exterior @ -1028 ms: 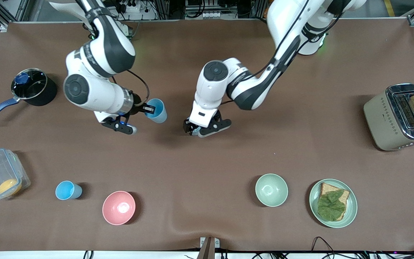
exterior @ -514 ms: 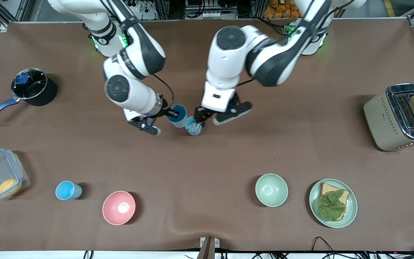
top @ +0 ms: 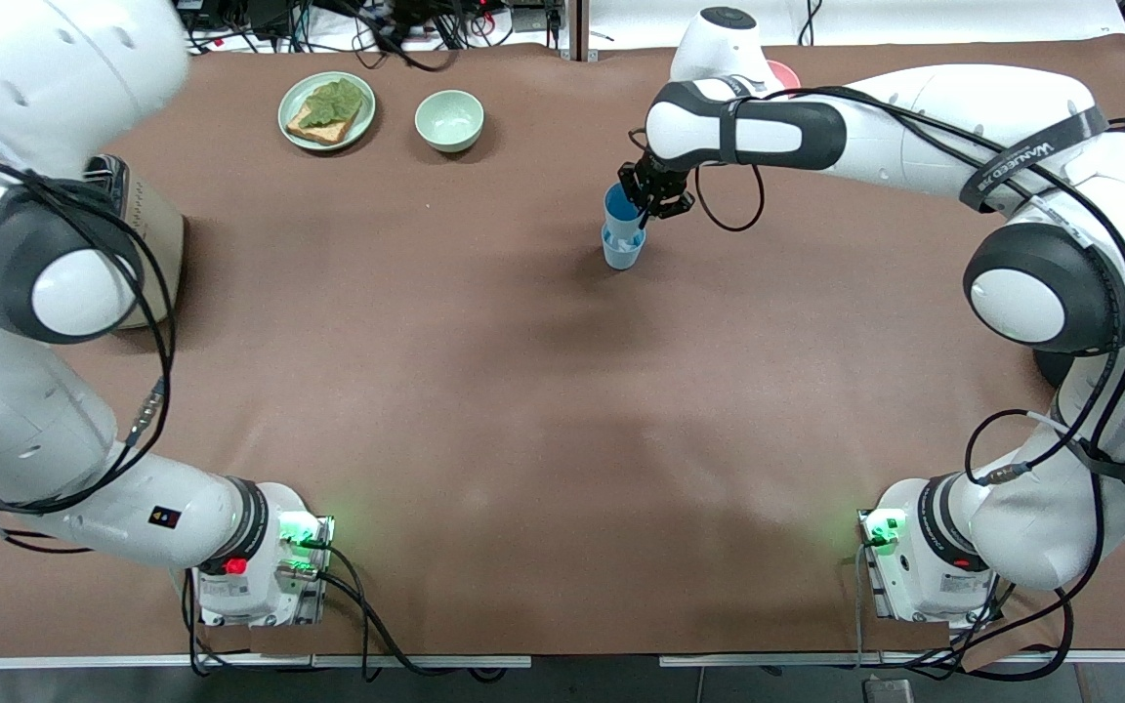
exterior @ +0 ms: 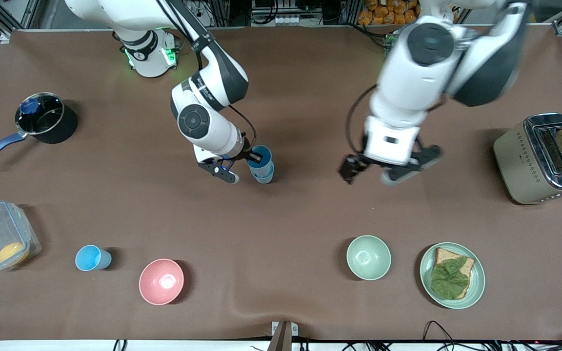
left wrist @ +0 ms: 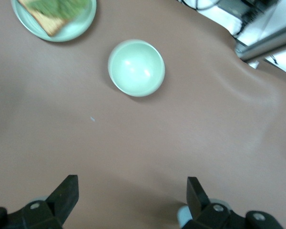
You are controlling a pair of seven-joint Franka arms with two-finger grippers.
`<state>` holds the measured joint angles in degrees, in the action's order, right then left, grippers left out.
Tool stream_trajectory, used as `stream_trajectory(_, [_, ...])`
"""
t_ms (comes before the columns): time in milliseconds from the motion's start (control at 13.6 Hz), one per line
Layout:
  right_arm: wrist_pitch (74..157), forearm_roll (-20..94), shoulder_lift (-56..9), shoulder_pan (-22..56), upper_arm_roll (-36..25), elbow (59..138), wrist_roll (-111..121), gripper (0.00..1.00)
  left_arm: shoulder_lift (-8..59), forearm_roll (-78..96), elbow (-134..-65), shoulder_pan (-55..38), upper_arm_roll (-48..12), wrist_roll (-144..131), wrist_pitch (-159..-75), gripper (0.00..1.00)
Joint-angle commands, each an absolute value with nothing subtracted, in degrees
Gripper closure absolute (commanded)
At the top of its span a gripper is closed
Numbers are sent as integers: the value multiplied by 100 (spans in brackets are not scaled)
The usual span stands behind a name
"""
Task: Stack blue cups with both arms
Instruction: 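Lower the left gripper's cup into the right gripper's cup, then open both grippers and withdraw them from the stacked cups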
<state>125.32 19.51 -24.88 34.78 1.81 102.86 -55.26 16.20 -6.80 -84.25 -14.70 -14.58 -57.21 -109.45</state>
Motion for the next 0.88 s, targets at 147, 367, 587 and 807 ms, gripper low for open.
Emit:
stream_trajectory(147, [12410,1986,-2532,3498,97,10116,-5590,0,1222,-554,-8605,-459,-1503,-3836,-10354,0])
stream_trajectory(367, [11789,1960,-2164,3227,35,10064,-5398,0,959,-554,-8596,-10,-1503,-3166,-10240,0])
stream_trajectory(587, [10481,1654,-1418,2376,9,10107,-3523,0,713,-545,-8561,228,-1468,-2928,-10046,0])
stream_trajectory(807, [9696,749,-758,1619,9,10142,-1965,0,467,-545,-8561,648,-1468,-2411,-9827,0])
